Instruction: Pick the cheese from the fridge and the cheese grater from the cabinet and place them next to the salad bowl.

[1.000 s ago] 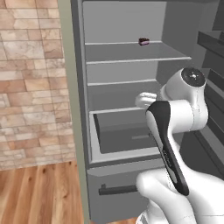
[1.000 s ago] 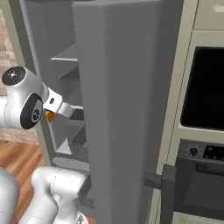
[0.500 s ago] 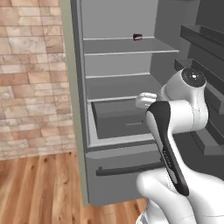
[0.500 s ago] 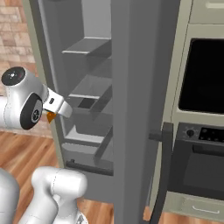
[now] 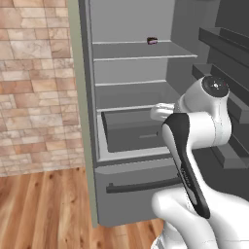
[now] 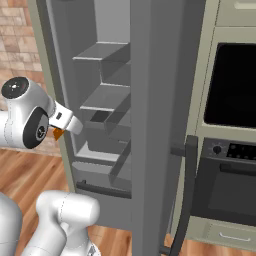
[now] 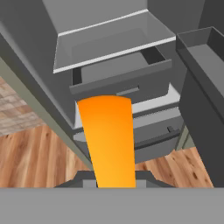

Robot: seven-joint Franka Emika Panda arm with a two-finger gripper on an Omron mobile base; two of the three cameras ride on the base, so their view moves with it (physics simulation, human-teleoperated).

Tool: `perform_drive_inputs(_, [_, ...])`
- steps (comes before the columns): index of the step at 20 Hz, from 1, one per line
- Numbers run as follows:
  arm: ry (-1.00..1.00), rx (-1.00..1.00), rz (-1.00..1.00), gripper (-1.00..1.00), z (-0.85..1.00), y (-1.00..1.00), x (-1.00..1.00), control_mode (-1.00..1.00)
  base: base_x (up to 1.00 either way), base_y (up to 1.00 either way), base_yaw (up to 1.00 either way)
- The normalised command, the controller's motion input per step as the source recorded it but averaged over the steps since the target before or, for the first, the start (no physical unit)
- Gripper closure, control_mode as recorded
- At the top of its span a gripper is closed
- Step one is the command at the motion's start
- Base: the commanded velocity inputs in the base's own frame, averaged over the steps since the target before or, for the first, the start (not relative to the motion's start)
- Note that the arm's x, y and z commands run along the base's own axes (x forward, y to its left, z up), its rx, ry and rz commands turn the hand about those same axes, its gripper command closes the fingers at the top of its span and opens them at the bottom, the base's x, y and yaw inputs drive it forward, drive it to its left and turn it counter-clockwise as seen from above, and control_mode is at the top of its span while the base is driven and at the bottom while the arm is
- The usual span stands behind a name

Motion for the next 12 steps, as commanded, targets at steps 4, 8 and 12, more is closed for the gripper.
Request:
perform_drive_inputs(4, [0.0,0.0,0.0,1.0,0.0,0.0,0.0,1.0,-0.45,0.15,0.01])
perform_drive_inputs(8, [0.0,0.0,0.0,1.0,0.0,0.0,0.0,1.0,-0.03,0.39,0.0])
perform_drive_inputs(12, [0.0,0.0,0.0,1.0,0.0,0.0,0.0,1.0,0.08,0.6,0.01])
